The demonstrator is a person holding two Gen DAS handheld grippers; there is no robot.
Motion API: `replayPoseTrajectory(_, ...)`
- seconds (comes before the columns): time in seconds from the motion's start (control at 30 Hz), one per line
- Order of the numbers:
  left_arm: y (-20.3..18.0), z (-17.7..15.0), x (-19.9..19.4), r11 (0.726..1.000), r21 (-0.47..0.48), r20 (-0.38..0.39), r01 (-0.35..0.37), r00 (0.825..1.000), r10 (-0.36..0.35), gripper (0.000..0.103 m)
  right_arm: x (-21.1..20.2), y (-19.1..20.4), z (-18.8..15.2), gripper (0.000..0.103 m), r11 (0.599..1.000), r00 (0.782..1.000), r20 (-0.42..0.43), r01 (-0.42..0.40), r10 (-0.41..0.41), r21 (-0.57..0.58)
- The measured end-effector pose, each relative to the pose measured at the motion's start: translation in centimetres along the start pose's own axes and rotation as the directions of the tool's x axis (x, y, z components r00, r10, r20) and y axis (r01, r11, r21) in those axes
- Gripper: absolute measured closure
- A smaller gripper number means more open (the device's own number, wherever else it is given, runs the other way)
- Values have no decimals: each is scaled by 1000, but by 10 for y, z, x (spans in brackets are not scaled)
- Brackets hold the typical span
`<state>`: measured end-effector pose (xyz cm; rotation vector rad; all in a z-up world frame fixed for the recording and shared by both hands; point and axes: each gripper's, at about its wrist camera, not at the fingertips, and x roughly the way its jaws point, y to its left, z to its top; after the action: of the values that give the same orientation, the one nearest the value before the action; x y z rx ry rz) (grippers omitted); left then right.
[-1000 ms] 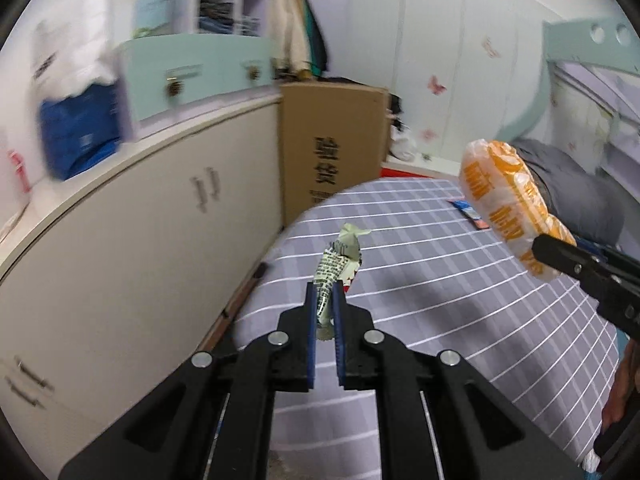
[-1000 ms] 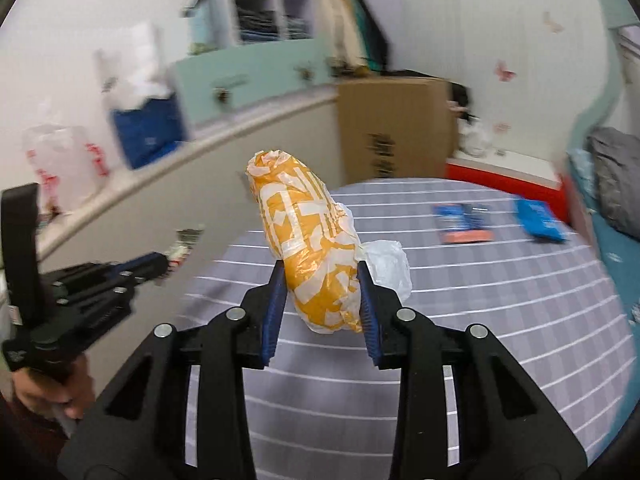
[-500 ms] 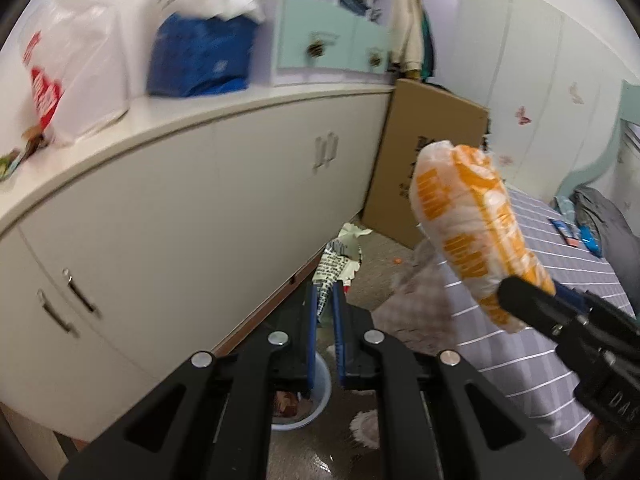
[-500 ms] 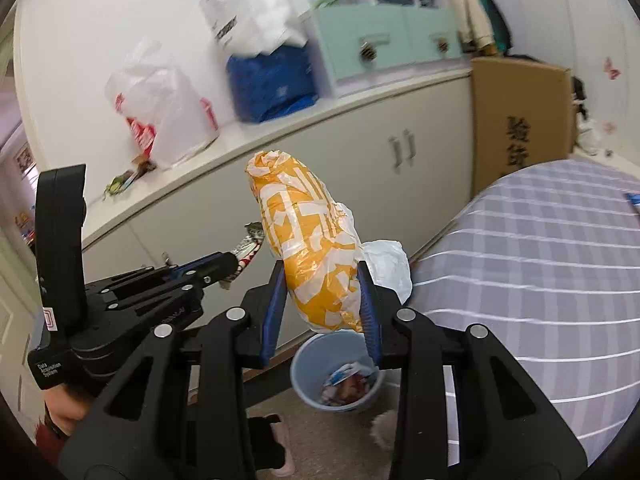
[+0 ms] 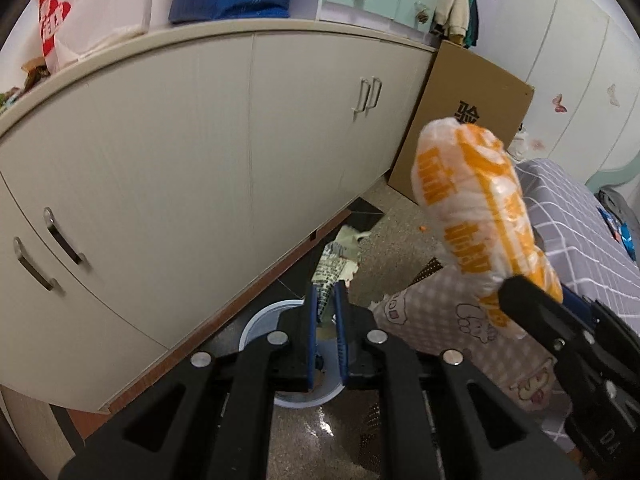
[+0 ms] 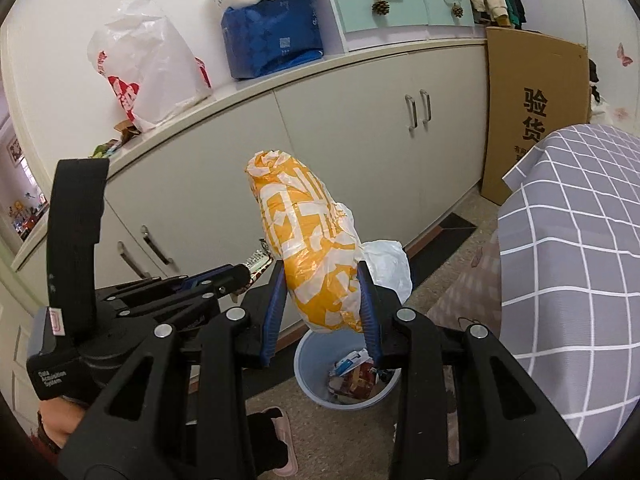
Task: Collect trash
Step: 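Carry the wrapper and bread bag over the bin and open both tools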
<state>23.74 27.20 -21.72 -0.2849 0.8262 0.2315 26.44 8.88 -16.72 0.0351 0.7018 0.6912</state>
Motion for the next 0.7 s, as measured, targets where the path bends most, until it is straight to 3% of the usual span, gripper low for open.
replayPoseTrajectory(0.1,5,0,8,999,-30,-22,14,1000,-15,49,8,-4,-1,69,1000,1000,-8,10,-10,10)
replayPoseTrajectory(0.23,10,-2,6,999,-36,-2,-6,1000,6,44,16,-6,-3,69,1000,1000,-22,12,-11,18)
replayPoseTrajectory(0.7,23,-2,-5,998,-64,9,-18,1000,19,44,21,5,-2,69,1000,999,-35,-1,1,9)
